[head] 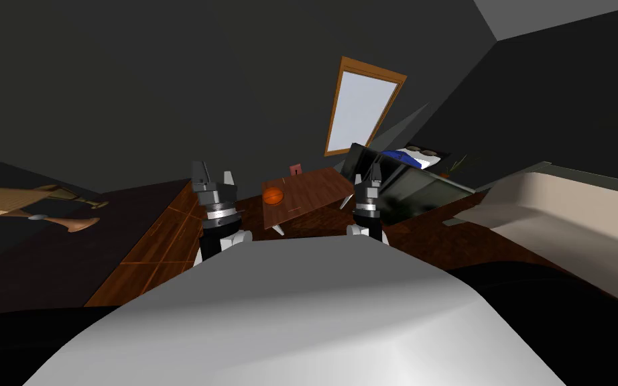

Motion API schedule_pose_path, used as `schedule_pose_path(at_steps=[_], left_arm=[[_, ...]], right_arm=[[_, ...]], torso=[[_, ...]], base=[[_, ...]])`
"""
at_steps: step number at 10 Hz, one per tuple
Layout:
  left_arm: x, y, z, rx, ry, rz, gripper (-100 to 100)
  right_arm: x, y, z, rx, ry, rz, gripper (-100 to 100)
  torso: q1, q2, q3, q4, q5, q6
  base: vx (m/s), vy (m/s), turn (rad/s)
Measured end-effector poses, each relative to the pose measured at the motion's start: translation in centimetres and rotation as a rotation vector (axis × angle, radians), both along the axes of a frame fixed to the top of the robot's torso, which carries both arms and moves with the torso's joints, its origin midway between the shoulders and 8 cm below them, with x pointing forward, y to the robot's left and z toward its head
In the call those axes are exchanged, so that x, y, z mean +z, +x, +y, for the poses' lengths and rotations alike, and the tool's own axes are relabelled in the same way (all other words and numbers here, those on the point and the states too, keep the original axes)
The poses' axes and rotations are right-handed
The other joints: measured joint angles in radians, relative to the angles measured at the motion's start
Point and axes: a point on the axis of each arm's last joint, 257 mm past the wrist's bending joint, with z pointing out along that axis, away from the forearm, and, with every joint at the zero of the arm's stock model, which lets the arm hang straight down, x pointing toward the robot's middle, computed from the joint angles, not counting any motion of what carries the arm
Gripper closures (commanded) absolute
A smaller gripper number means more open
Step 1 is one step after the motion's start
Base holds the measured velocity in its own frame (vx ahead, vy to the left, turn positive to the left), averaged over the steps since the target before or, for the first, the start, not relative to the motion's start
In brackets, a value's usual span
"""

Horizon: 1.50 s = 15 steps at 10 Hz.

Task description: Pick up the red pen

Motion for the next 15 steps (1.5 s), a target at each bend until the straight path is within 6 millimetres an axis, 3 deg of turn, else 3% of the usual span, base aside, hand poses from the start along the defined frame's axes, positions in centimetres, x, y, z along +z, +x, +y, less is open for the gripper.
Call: schedule_pose_path(at_steps=[2,7,11,15], left_arm=[[-1.5,0.8,0.1,-0.023,0.012,0.051,-100],[-7.4,2.9,1.2,-0.053,-0.021,0.211,-100],[-15.8,4.5,3.4,-0.054,-0.112,0.414,-100],[-21.7,4.8,5.2,-0.036,-0.187,0.555,-100]], right_arm=[[0.0,0.0,0.0,0.0,0.0,0.0,0],[0.0,0.0,0.0,0.0,0.0,0.0,0],[0.0,0.0,0.0,0.0,0.0,0.0,0],[0.0,0.0,0.0,0.0,0.0,0.0,0]], torso=[[0.002,0.001,0.0,0.0,0.0,0.0],[0.001,0.0,0.0,0.0,0.0,0.0],[0.002,0.0,0.0,0.0,0.001,0.0],[0.001,0.0,0.0,0.0,0.0,0.0]], base=[[-0.016,0.022,-0.119],[-0.012,0.018,-0.131],[-0.008,0.022,-0.212],[-0.001,0.008,-0.138]])
